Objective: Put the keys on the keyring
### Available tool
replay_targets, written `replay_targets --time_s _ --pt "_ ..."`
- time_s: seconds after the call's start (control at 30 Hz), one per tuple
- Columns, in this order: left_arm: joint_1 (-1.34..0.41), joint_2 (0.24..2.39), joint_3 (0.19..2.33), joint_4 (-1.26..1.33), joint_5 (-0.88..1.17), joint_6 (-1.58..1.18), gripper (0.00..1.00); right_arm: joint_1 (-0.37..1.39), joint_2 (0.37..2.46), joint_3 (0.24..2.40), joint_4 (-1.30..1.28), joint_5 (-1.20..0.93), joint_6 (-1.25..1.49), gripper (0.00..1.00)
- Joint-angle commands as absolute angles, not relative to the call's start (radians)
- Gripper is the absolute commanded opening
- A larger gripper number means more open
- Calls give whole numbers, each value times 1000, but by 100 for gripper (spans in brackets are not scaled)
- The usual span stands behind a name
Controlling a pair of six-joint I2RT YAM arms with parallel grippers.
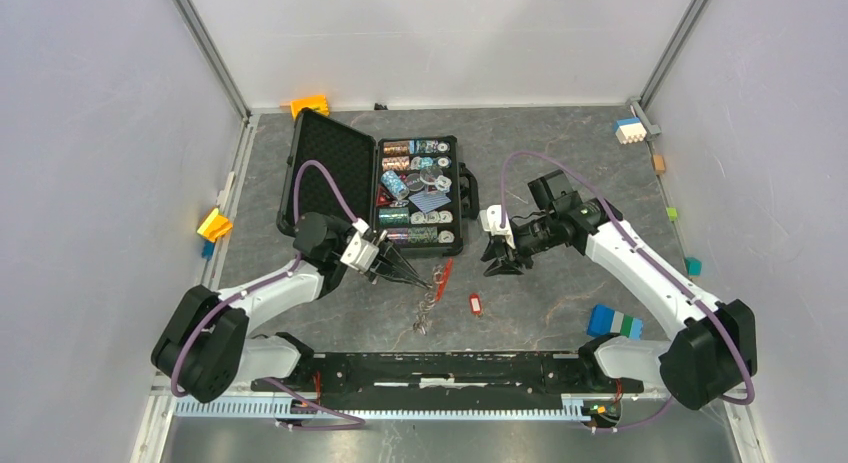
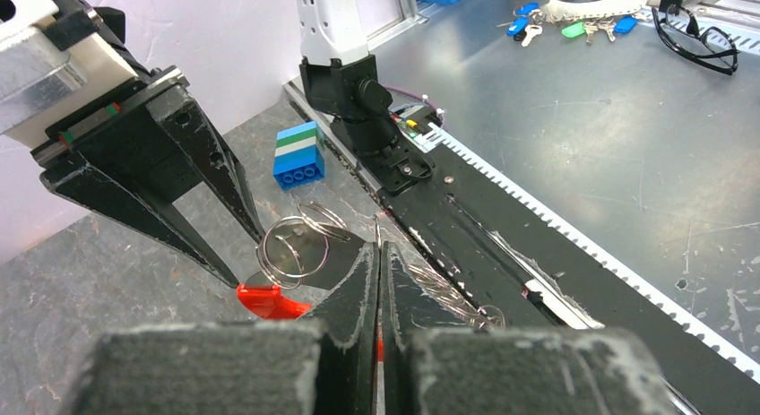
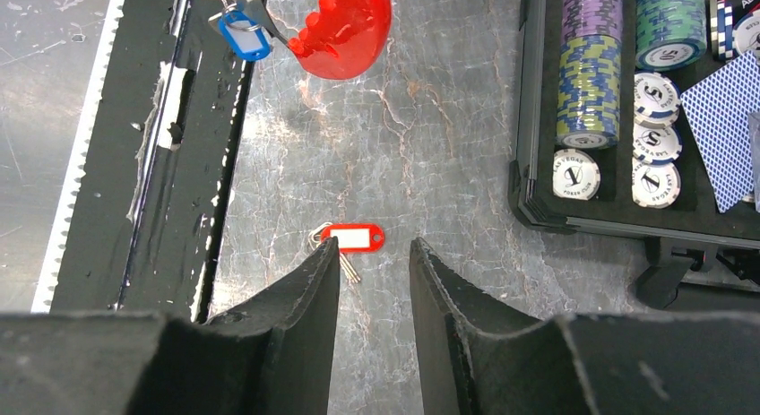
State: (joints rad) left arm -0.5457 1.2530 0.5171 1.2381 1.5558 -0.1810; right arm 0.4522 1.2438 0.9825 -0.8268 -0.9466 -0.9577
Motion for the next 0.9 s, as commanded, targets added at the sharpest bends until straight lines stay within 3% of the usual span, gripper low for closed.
replay_targets --time_s 0.0,0.37,0.87 --pt "-550 1271 511 1296 1578 -135 2 466 1218 1040 -840 -973 -954 40" --pt "-549 1309 539 1287 1452 -186 2 504 1191 1117 -840 -982 -926 38" --pt "-554 1317 581 1134 1376 -142 2 528 1239 1134 -700 -1165 -758 40"
